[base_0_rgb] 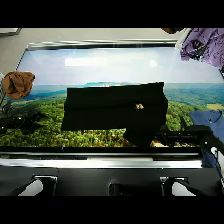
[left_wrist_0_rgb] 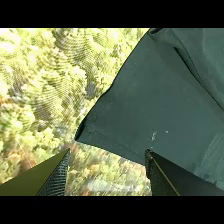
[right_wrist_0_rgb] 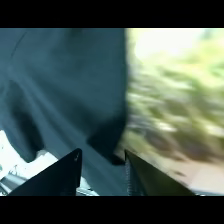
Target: Fold the clothes and pants, and hang the long-sleeved shirts on hangers.
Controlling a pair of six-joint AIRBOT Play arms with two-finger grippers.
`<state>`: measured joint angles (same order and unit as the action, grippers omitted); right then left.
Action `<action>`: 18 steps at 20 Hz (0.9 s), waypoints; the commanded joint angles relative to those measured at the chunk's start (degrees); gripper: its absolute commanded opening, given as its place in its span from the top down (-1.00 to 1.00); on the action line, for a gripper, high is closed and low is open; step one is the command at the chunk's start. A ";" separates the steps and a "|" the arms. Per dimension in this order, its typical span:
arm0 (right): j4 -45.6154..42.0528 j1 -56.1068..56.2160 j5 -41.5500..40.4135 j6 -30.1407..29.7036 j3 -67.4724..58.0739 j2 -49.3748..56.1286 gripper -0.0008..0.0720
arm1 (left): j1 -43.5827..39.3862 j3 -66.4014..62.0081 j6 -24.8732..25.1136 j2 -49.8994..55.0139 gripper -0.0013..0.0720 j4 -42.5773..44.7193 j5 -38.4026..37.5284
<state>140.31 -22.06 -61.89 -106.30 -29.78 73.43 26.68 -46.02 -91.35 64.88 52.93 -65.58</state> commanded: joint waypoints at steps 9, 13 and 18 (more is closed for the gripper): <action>0.22 8.68 6.01 3.32 -2.82 -1.22 0.91 | -1.16 4.76 6.19 2.14 -0.50 0.79 -3.80; 0.20 8.68 4.09 4.04 -2.82 -4.90 0.91 | -5.33 8.09 7.63 4.35 -0.50 0.35 0.85; 0.02 8.68 2.05 4.17 -2.82 -9.38 0.91 | -10.14 8.07 9.05 7.98 -0.49 -3.48 9.79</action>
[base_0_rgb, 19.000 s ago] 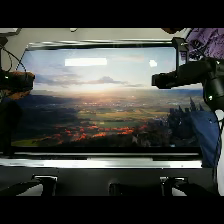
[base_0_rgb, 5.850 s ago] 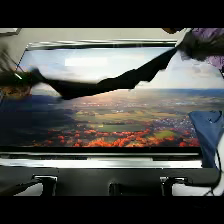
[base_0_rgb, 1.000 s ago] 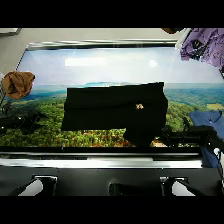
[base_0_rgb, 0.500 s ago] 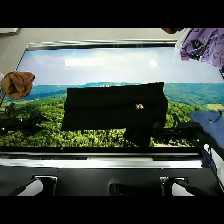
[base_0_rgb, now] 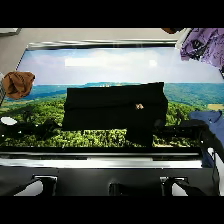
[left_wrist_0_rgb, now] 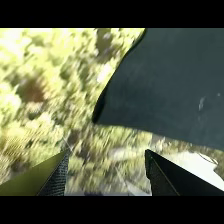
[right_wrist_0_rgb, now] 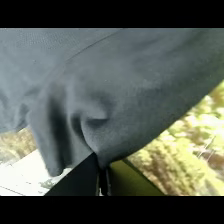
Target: Fold the clothes and pants, and hang the long-sleeved shirts on hangers.
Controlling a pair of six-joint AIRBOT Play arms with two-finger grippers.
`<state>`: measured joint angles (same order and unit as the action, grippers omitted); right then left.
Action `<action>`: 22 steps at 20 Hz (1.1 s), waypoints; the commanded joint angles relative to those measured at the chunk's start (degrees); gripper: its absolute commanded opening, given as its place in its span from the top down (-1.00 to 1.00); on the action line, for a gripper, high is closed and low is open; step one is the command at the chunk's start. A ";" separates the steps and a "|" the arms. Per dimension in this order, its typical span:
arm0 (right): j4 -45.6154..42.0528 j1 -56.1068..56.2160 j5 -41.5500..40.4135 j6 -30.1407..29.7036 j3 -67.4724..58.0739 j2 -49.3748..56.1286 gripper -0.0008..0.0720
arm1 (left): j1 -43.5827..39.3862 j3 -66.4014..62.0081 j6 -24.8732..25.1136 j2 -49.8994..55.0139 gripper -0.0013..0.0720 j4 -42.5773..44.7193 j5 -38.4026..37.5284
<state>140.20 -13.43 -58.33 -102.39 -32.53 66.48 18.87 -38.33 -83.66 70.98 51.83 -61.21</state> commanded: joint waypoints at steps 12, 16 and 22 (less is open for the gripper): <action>-0.28 0.04 -4.72 3.30 -0.07 -9.14 0.91 | -6.58 0.22 1.42 7.43 0.84 -2.86 10.14; -4.07 0.04 -7.98 7.02 -1.31 -13.22 0.91 | -5.92 -2.89 0.63 3.17 0.92 -0.59 4.33; -15.28 0.07 -23.74 23.39 -6.51 -28.76 0.91 | -5.88 -4.28 -10.73 -15.08 0.92 18.14 -12.07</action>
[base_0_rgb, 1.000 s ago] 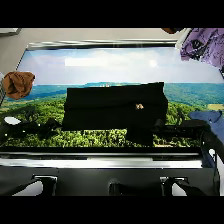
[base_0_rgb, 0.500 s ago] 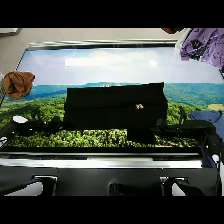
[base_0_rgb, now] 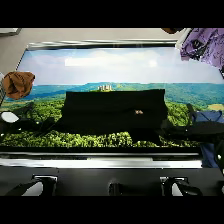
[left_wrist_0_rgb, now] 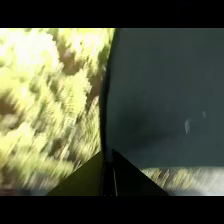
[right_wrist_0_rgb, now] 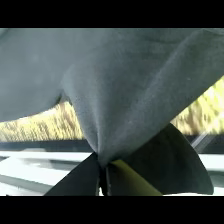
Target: Fold the clothes and pants, and hang the long-sleeved shirts on hangers.
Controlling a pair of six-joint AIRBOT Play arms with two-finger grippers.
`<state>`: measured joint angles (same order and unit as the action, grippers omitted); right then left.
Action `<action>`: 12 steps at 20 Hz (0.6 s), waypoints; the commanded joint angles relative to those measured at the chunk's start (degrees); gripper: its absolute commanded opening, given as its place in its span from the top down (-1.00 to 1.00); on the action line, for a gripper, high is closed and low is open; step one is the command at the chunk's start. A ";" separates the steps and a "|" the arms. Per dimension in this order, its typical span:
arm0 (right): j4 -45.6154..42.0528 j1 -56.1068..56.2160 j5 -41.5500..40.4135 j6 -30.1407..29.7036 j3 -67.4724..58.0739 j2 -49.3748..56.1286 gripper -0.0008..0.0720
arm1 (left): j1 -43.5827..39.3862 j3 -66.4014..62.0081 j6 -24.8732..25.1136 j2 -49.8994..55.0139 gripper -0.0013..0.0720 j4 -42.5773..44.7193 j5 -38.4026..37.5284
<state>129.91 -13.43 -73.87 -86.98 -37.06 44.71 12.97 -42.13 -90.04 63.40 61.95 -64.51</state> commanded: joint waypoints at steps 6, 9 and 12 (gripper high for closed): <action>-5.60 0.04 -8.00 9.66 -5.25 -10.08 0.91 | -0.20 -1.99 -4.35 -13.92 0.92 8.15 -8.04; -5.16 0.07 -2.58 4.26 -8.31 -1.01 0.91 | -0.33 -4.24 -4.28 -10.88 0.92 7.93 -2.23; -4.98 0.07 2.03 -1.51 -13.53 11.21 0.91 | -2.58 -7.96 -2.34 -4.42 0.92 7.72 3.19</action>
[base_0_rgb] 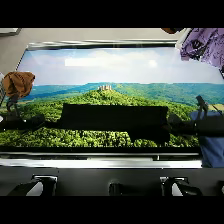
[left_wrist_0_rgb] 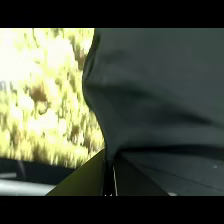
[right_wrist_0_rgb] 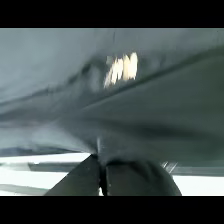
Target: Fold the clothes and pants, and hang the long-sleeved shirts on hangers.
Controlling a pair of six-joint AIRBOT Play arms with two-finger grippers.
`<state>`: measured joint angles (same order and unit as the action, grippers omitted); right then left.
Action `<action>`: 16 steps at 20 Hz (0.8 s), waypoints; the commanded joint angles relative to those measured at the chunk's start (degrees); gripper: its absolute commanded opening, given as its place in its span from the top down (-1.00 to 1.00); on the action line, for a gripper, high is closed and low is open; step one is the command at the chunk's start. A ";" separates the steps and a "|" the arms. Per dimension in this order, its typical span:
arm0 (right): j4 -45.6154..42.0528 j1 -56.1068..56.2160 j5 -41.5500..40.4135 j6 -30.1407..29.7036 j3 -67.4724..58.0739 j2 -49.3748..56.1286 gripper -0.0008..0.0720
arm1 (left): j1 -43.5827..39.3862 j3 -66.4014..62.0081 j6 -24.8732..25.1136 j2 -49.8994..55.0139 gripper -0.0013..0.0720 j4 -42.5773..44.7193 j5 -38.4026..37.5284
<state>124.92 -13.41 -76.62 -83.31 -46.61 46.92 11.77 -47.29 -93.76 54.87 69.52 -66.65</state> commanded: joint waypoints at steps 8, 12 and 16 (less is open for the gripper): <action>0.85 0.15 13.38 -11.21 -16.55 34.03 0.91 | -7.52 -17.33 4.00 27.71 0.92 0.66 14.21; 0.94 0.15 16.26 -12.33 -18.49 40.48 0.90 | -9.70 -23.47 3.98 36.04 0.92 0.83 14.16; 2.67 0.15 18.80 -13.20 -18.49 43.15 0.74 | -11.47 -24.83 3.91 39.34 0.91 0.81 14.21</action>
<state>126.23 -13.30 -60.18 -95.59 -64.64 87.55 1.54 -70.48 -89.97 91.22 70.46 -52.71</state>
